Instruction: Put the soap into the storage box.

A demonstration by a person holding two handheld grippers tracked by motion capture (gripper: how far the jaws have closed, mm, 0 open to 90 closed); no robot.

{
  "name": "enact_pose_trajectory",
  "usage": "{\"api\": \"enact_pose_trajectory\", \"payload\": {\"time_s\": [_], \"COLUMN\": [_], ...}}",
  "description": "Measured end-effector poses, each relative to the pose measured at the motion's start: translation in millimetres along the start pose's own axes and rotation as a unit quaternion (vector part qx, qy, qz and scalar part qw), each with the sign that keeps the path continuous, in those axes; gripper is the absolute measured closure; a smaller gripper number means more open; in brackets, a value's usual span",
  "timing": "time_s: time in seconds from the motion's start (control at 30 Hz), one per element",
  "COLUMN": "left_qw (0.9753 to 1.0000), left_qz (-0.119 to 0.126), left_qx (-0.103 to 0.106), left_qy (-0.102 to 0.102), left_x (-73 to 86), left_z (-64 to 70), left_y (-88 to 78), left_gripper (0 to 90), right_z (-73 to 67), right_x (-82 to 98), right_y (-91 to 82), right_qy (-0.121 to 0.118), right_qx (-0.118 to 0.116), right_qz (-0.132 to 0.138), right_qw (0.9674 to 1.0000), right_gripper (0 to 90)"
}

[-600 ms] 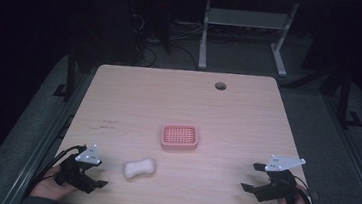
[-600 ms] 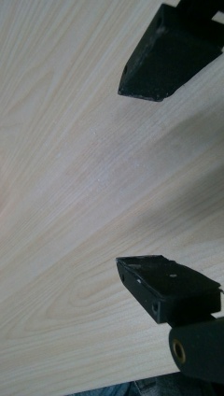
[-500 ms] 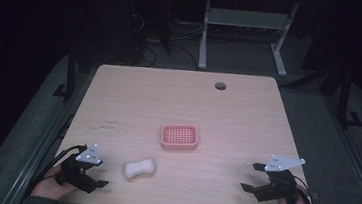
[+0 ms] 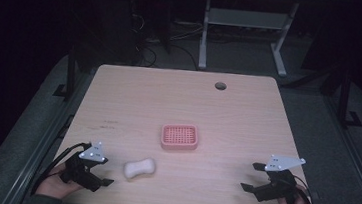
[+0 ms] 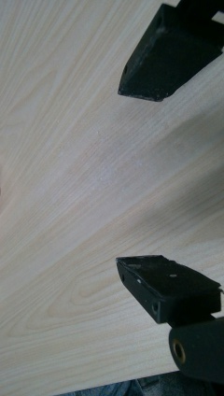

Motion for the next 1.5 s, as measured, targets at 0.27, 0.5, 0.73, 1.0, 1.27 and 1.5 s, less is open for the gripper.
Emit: {"api": "enact_pose_trajectory", "payload": {"time_s": [0.27, 0.5, 0.73, 1.0, 1.27, 1.5], "left_qw": [0.9999, 0.9997, 0.9994, 0.9988, 0.9984, 0.9976], "left_qz": [-0.002, -0.01, -0.015, -0.018, -0.025, -0.032], "left_qx": [-0.002, 0.0, -0.002, 0.005, 0.008, 0.011], "left_qy": [0.011, 0.02, 0.032, 0.046, 0.049, 0.061], "left_x": [-4.1, -8.9, -16.0, -26.9, -33.0, -41.0], "left_z": [2.5, 3.9, 4.2, 6.6, 8.4, 8.5], "left_y": [1.4, 3.7, 4.9, 6.9, 11.2, 17.2], "left_gripper": [24.0, 23.9, 23.9, 23.9, 23.8, 23.8], "right_z": [0.3, -0.1, -0.3, -0.9, -1.5, -1.5], "right_x": [-0.7, -1.1, -1.6, -2.9, -3.3, -3.2], "right_y": [1.1, 1.4, 1.8, 4.7, 4.7, 4.7], "right_qy": [-0.002, -0.001, -0.002, 0.0, 0.0, 0.0], "right_qx": [0.0, -0.002, -0.003, -0.005, -0.006, -0.007], "right_qz": [-0.001, -0.001, -0.001, -0.005, -0.005, -0.006], "right_qw": [1.0, 1.0, 1.0, 1.0, 1.0, 1.0], "right_gripper": [14.2, 14.2, 14.2, 14.2, 14.2, 14.2]}}
Point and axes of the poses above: each handheld gripper's, and its own axes: y roughly forward along the jaws, x roughly out of its underside, z roughly to its right, the point moved 1 cm from there along y, roughly forward along the jaws, and after that the axes turned 2 degrees about -x, right-handed, at the moved point
